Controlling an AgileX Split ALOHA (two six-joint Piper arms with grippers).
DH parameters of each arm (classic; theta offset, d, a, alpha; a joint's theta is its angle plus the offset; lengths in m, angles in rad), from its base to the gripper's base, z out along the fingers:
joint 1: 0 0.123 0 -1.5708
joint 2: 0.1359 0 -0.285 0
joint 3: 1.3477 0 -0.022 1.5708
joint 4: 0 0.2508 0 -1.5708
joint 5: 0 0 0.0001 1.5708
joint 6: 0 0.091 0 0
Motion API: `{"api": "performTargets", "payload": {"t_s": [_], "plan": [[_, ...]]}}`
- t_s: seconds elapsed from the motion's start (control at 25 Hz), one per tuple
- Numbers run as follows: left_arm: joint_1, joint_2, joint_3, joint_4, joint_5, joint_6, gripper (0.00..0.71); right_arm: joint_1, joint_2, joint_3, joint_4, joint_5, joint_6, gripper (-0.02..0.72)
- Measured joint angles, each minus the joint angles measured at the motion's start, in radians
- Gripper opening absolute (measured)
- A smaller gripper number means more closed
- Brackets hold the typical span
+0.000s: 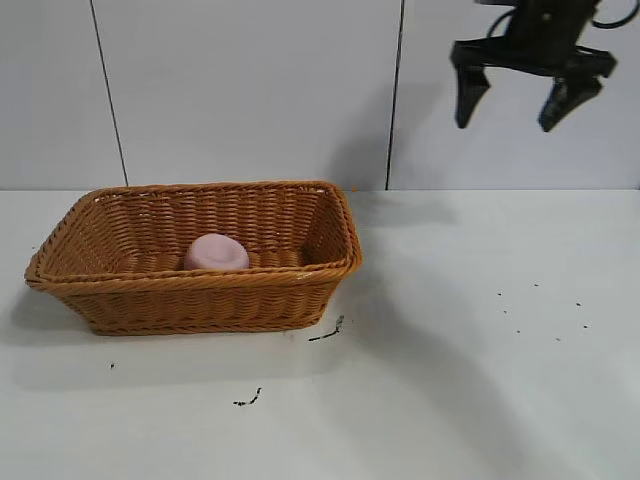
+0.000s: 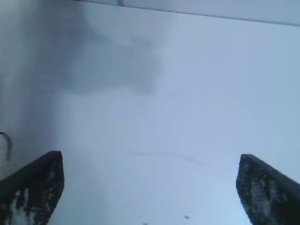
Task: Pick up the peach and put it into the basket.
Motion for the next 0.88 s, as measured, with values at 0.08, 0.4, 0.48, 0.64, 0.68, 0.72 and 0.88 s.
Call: {"api": "performTargets", "payload": {"t_s": [0.08, 0.4, 0.48, 0.64, 0.68, 0.72, 0.88], "plan": [[0.000, 0.000, 0.000, 0.000, 0.000, 0.000, 0.693, 0.000, -0.014, 0.000, 0.005, 0.001, -0.007, 0.696], [0.000, 0.000, 0.000, 0.000, 0.000, 0.000, 0.693, 0.000, -0.065, 0.000, 0.024, 0.002, -0.030, 0.696], [0.000, 0.000, 0.000, 0.000, 0.000, 0.000, 0.693, 0.000, -0.087, 0.010, 0.038, 0.002, -0.034, 0.696], [0.000, 0.000, 0.000, 0.000, 0.000, 0.000, 0.693, 0.000, -0.177, 0.098, 0.066, 0.001, -0.042, 0.696], [0.000, 0.000, 0.000, 0.000, 0.000, 0.000, 0.693, 0.000, -0.207, 0.137, 0.068, 0.001, -0.043, 0.696], [0.000, 0.000, 0.000, 0.000, 0.000, 0.000, 0.693, 0.000, -0.250, 0.184, 0.071, 0.000, -0.044, 0.696], [0.000, 0.000, 0.000, 0.000, 0.000, 0.000, 0.693, 0.000, -0.458, 0.409, 0.070, 0.000, -0.048, 0.696]]}}
